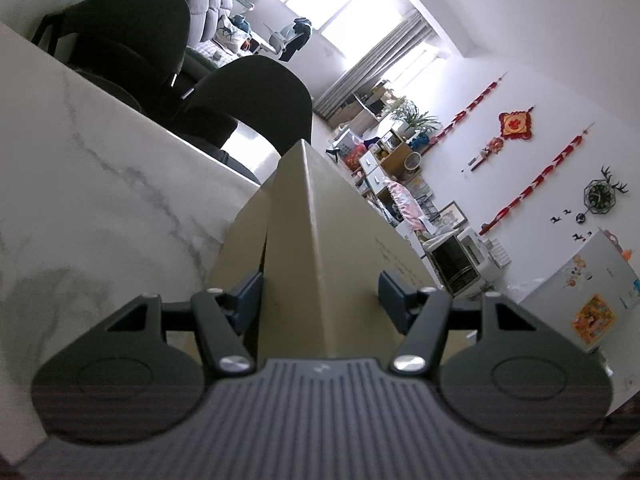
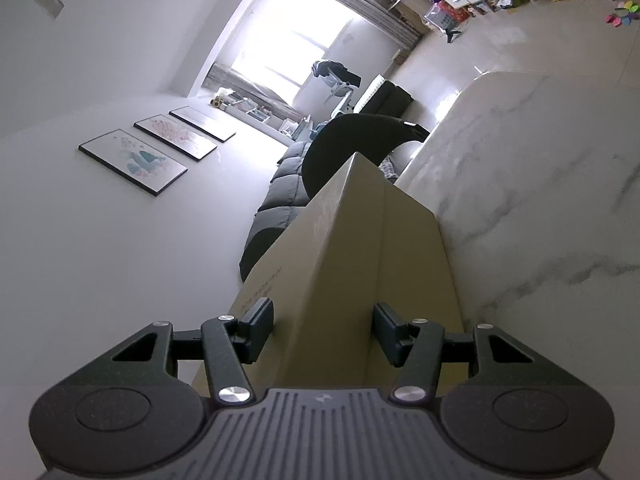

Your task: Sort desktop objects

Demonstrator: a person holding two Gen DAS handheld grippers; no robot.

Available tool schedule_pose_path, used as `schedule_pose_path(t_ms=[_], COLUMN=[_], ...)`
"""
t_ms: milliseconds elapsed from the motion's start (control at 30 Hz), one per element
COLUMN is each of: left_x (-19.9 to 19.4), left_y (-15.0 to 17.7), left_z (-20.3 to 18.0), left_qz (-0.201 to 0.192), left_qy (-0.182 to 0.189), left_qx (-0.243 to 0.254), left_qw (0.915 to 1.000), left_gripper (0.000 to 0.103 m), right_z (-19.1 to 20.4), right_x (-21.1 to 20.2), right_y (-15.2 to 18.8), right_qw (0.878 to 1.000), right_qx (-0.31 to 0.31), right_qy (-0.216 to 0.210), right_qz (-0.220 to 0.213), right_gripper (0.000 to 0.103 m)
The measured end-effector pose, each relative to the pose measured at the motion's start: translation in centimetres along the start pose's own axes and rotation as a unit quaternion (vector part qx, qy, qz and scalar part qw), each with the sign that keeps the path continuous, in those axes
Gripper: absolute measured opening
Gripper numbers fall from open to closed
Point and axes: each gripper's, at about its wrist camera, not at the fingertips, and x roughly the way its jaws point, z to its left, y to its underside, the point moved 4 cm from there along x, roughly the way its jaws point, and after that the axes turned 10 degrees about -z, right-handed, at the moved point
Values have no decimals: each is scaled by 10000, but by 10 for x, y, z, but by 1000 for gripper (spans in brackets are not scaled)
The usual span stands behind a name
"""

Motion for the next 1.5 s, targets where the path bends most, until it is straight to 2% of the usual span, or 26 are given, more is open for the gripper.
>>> schedule_pose_path(t_ms=[300, 600, 633, 667, 767, 833, 1000, 1100, 1233, 1300, 1500], left_x=[-3, -3, -4, -5, -11, -14, -15, -15, -16, -17, -19], left_y=[5, 9, 8, 8, 10, 11, 11, 13, 18, 21, 28], left_z=[3, 3, 2, -2, -17, -23, -16, -4, 13, 14, 12], left_qz=[-57, -183, -205, -255, -436, -460, -422, -390, -337, -348, -407], left_qy=[83, 222, 197, 110, -66, -60, -117, -161, -6, 81, 21], left_qx=[10, 201, 266, 460, 1129, 1352, 1218, 885, 231, 83, 167], left_qw=[9999, 9994, 9992, 9986, 9926, 9897, 9916, 9952, 9992, 9993, 9990], left_gripper=[62, 66, 68, 73, 81, 82, 80, 79, 64, 59, 56], right_z=[4, 13, 15, 18, 25, 29, 26, 21, 13, 12, 11], right_x=[-7, -12, -12, -13, -16, -17, -18, -22, -26, -28, -31], right_y=[5, 11, 11, 12, 15, 16, 17, 18, 21, 22, 27], right_qw=[10000, 9975, 9966, 9956, 9927, 9911, 9917, 9923, 9934, 9935, 9930], right_qx=[-75, -658, -762, -883, -1146, -1260, -1192, -1137, -1037, -1029, -1091], right_qy=[41, 82, 87, 66, -21, -31, -63, -19, 24, 8, 50], right_qz=[-21, -257, -299, -323, -381, -441, -470, -500, -479, -476, -446], right_gripper=[59, 61, 61, 61, 61, 61, 61, 61, 61, 61, 61])
